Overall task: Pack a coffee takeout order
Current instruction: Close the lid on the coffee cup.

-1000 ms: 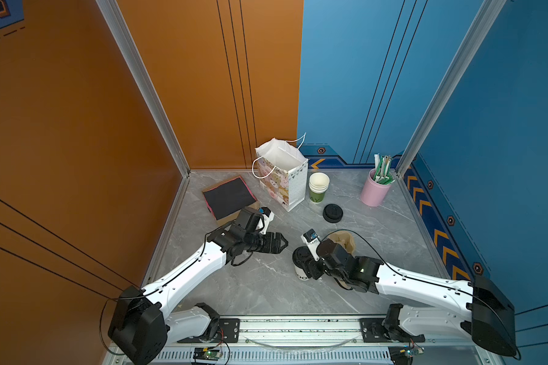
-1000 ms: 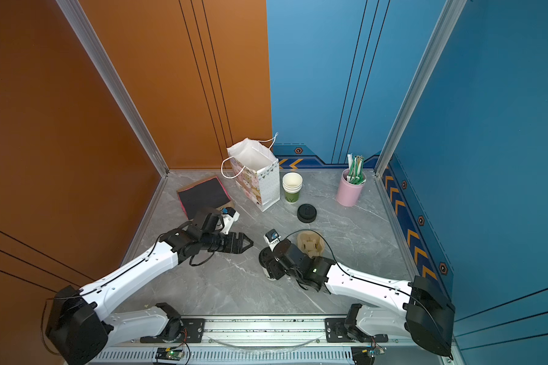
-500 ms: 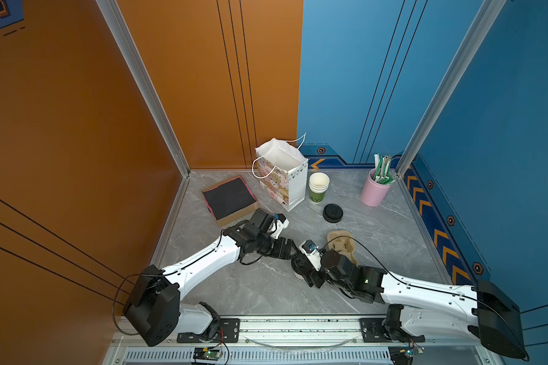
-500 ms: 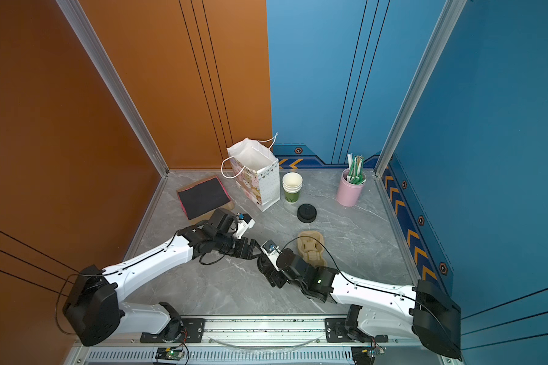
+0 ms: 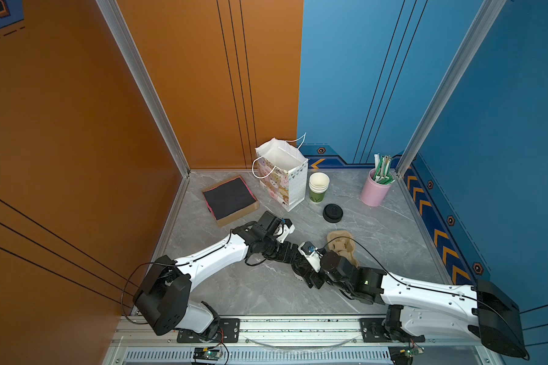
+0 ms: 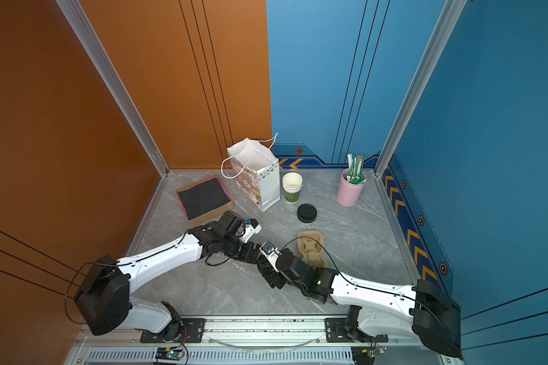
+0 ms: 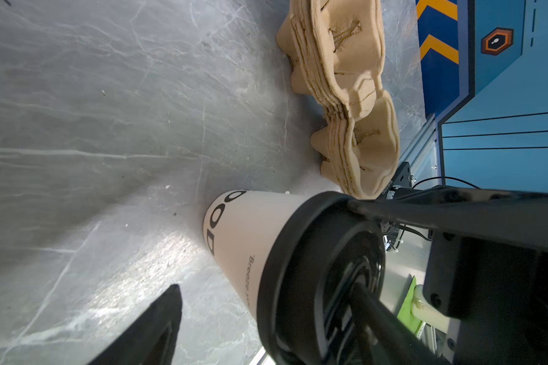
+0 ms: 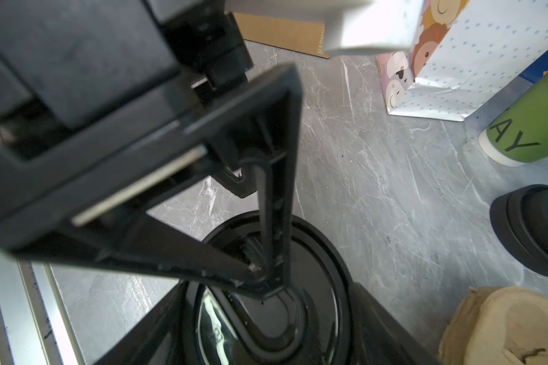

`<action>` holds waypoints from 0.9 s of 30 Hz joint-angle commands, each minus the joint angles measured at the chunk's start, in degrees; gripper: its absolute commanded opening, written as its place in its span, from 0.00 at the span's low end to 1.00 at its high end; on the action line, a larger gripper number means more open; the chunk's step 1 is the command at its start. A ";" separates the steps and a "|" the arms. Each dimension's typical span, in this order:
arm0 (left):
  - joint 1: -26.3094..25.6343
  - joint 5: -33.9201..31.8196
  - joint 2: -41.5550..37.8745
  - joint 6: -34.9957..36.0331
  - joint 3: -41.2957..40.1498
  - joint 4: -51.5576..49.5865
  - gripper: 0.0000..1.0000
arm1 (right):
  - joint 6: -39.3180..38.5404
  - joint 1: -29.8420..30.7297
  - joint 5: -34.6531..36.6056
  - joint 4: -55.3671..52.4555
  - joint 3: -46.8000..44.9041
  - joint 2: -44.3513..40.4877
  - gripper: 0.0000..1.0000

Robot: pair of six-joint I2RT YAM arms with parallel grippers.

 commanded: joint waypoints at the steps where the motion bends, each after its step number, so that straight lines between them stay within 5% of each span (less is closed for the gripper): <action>1: -1.11 -4.61 1.89 2.72 1.31 -5.80 0.83 | -1.24 0.39 1.76 -1.31 -0.41 -0.26 0.83; 27: -2.66 -7.72 2.13 4.54 6.94 -9.68 0.85 | 0.50 -3.02 -0.43 -10.11 6.44 -9.15 0.95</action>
